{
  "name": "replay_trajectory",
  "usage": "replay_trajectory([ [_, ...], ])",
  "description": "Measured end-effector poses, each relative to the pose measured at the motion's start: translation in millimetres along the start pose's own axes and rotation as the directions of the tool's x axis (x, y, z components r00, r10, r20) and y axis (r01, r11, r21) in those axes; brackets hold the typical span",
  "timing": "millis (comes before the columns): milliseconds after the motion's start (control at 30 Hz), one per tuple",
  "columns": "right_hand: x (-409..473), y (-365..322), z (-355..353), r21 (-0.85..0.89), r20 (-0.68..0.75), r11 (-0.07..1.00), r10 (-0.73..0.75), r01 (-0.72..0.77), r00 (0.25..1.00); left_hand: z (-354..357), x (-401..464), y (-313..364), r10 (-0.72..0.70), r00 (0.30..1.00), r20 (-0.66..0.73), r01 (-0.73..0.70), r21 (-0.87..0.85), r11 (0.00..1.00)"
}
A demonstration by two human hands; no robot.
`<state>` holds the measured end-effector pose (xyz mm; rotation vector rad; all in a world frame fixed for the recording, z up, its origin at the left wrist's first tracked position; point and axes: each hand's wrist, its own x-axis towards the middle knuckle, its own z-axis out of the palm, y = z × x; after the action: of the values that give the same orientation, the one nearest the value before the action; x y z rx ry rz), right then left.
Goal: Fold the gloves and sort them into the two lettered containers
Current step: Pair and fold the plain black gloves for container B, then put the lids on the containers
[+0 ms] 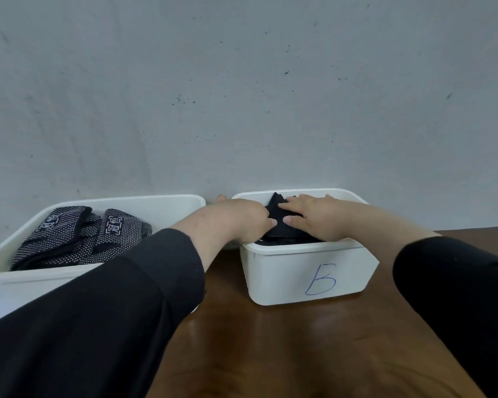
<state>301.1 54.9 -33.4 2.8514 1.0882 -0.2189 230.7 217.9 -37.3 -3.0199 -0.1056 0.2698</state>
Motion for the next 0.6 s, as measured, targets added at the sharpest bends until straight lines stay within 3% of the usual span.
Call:
replay_trajectory([
  [133, -1.7, -1.8, -0.9, 0.042, -0.046, 0.999, 0.024, -0.022, 0.999, 2.9, -0.8, -0.6, -0.003, 0.999, -0.042, -0.004, -0.145, 0.989],
  [267, -10.4, -12.6, -12.9, 0.123, -0.251, 0.992, 0.049, -0.018, 0.967, 6.3, -18.0, -9.4, -0.068, 0.919, -0.388, -0.111, -0.421, 0.900],
  [367, -21.8, -21.6, -21.6, 0.188, -0.406, 0.982, 0.057, 0.022, 0.912, 4.0, -40.2, -16.8, -0.187, 0.830, -0.526, -0.159, -0.544, 0.824],
  [433, -33.3, -30.8, -24.6, 0.246, -0.559, 0.961, 0.032, 0.129, 0.828, 4.0, -60.9, -21.2, -0.257, 0.747, -0.613, -0.184, -0.563, 0.806],
  [500, -52.8, -53.9, -23.8, 0.320, -0.715, 0.904, 0.035, 0.284, 0.698, 12.9, -89.6, -26.8, -0.311, 0.635, -0.707, -0.231, -0.558, 0.797],
  [600, -87.4, -100.7, -3.7, 0.302, -0.819, 0.833, -0.022, 0.464, 0.573, 45.4, -143.2, -35.5, -0.359, 0.508, -0.783, -0.278, -0.544, 0.792],
])
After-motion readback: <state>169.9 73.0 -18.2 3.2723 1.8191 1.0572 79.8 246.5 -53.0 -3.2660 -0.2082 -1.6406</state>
